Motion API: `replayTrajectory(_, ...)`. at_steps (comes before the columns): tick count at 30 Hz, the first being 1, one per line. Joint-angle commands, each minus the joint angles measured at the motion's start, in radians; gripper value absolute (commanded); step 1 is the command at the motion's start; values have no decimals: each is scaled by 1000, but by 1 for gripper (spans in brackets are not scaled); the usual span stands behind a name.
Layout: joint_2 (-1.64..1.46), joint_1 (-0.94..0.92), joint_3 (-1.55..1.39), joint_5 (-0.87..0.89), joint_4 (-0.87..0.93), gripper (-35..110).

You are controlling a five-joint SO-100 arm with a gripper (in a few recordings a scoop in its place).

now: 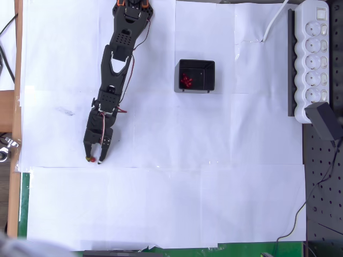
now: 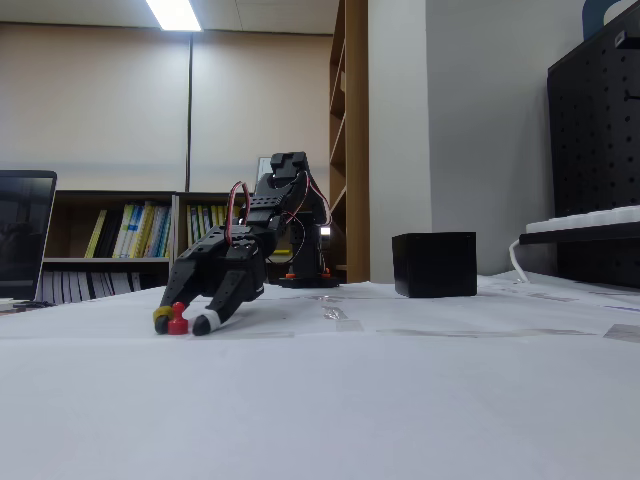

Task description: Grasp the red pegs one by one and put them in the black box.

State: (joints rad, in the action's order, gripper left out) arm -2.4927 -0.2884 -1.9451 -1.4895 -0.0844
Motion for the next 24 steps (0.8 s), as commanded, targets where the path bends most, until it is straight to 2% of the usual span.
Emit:
replayTrajectory(1, 5, -29, 9, -25, -15, 0)
replayTrajectory(6, 67, -26, 48, -41, 34, 0)
replayTrajectory(11, 279, 8, 72, -152, 531, 0)
replayTrajectory(17, 692, 169, 129, -342, 1074, 0)
replayTrajectory(24, 1055, 482, 71, -566, 1509, 0)
